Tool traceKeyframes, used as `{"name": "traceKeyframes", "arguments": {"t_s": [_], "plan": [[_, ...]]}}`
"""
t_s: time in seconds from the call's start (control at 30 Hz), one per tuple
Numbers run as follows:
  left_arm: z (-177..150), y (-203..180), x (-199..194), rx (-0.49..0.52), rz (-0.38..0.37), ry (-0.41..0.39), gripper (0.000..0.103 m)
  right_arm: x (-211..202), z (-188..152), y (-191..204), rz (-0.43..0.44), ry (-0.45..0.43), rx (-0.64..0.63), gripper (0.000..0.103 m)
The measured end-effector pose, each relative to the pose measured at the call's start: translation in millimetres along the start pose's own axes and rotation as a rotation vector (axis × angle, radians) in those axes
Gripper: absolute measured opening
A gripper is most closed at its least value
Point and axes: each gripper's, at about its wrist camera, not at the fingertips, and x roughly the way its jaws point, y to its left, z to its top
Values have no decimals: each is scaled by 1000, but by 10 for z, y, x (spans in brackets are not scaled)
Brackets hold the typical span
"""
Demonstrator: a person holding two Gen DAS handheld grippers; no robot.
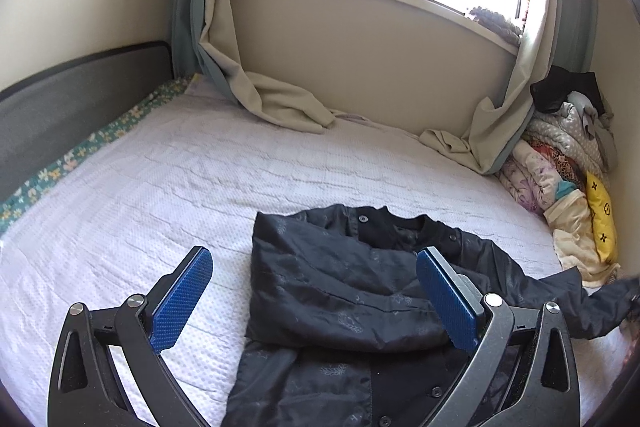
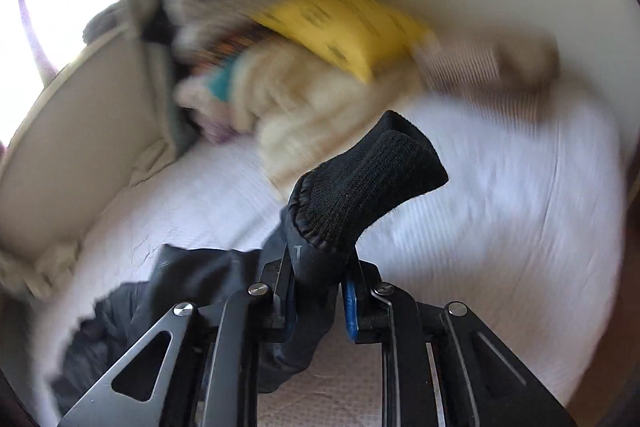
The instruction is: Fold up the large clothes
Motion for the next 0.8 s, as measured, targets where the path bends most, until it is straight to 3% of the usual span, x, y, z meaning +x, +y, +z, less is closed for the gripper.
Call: {"name": "traceKeyframes", "arguments": {"t_s": [0.1, 0.2, 0.33, 0.5, 0.8], "plan": [[11, -4, -30, 3, -3, -4, 103, -392, 31, 589, 46, -105, -178, 15], [13, -9, -36, 6, -6, -1, 103, -868, -72, 1319, 146, -208, -388, 14], [12, 10, -27, 3, -25, 14, 103, -1201, -310, 2061, 304, -227, -544, 13], [-2, 55, 26, -21, -75, 56, 103, -1182, -842, 2756, 480, -91, -686, 11], [-68, 20, 198, -24, -118, 140, 103, -739, -2105, 3418, 522, 120, -959, 10]]}}
